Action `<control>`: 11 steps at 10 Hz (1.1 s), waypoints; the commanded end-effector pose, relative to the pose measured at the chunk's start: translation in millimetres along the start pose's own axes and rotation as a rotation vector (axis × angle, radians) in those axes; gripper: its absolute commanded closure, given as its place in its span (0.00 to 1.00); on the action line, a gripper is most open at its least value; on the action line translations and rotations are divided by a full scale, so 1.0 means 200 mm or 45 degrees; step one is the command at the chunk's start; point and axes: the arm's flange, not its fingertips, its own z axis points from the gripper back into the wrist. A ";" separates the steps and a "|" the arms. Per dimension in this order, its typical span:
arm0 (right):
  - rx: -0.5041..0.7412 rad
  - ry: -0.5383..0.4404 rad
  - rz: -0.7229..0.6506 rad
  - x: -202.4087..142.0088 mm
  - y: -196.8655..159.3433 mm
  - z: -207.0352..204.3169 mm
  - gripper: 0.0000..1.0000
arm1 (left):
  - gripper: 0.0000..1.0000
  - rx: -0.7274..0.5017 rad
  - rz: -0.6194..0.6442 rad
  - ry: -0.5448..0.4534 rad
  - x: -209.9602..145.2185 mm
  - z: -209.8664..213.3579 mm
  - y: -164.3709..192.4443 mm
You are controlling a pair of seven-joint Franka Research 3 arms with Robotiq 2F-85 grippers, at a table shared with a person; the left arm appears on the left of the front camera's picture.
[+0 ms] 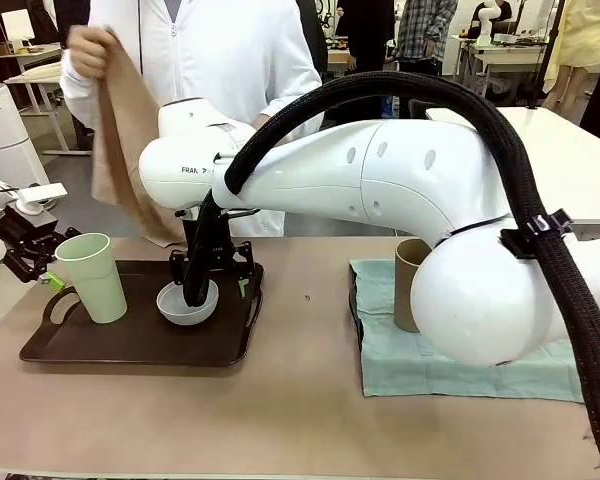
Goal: Set up a tray with a mat and arrange the tableware.
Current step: Pick up the Picnic Bowl and Reusable plastic cup from the Handle tray in front of the human's position and hold them in the air.
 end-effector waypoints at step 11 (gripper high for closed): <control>0.015 -0.187 0.174 0.20 0.13 0.00 0.12 | 0.00 -0.059 -0.082 -0.160 0.07 -0.12 0.03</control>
